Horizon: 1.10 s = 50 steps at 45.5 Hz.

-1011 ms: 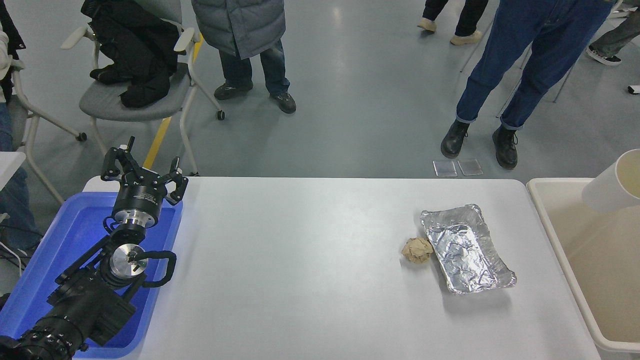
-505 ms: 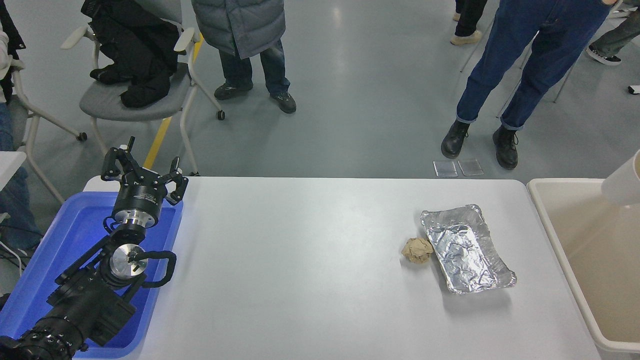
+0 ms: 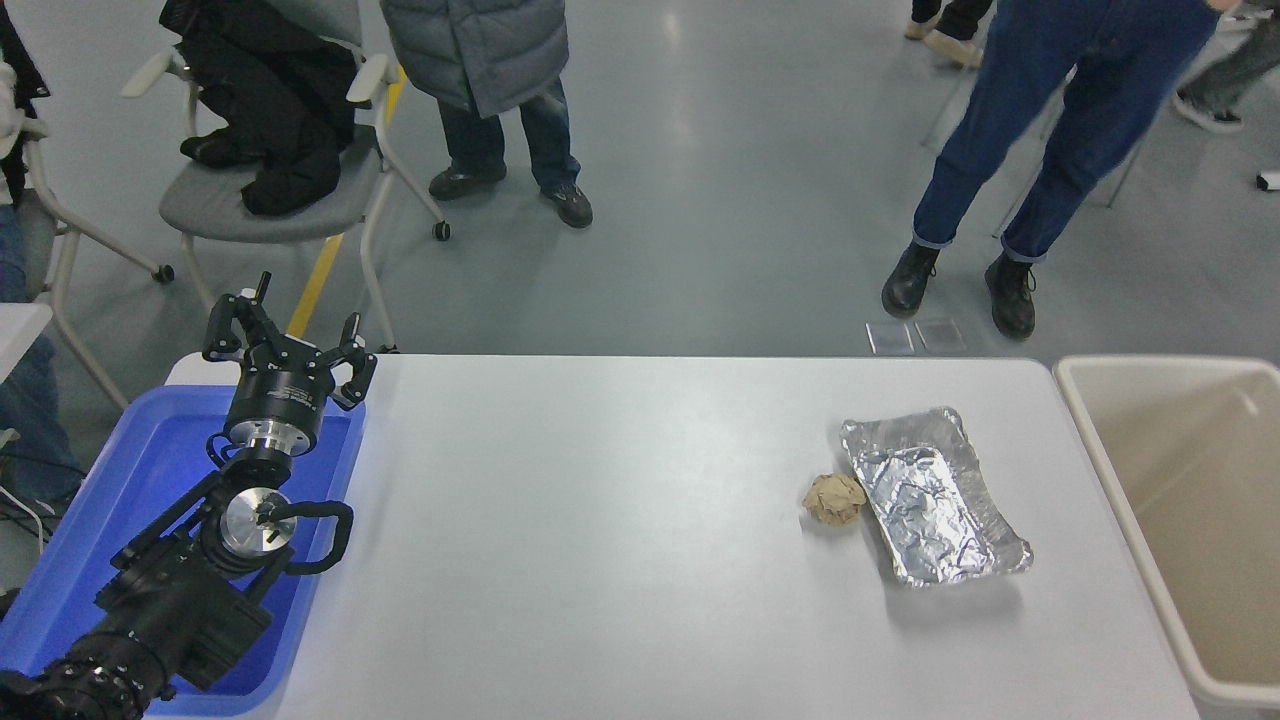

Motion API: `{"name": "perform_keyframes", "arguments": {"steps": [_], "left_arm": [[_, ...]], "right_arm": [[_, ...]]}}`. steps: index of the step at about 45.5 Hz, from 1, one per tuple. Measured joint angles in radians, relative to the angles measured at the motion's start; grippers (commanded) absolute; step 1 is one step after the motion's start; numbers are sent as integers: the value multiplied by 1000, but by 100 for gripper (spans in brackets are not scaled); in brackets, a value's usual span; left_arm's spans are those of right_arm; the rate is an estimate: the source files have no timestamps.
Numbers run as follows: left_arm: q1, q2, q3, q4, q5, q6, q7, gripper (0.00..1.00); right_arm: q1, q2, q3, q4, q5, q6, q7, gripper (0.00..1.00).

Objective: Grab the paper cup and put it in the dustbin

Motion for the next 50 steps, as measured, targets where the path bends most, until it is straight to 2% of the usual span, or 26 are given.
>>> {"name": "perform_keyframes", "arguments": {"steps": [9, 23, 35, 50], "left_arm": [[0, 0, 0, 0, 0, 0, 0, 99], [-1, 0, 0, 0, 0, 0, 0, 99], [-1, 1, 0, 0, -1, 0, 0, 99], [-1, 1, 0, 0, -1, 0, -1, 99]], "right_arm": [[-348, 111, 254, -219, 67, -114, 2, 0], [-652, 273, 576, -442, 124, -167, -2, 0], [-768, 392, 676, -568, 210, -180, -6, 0], [-858, 462, 713, -620, 293, -184, -8, 0]]}}
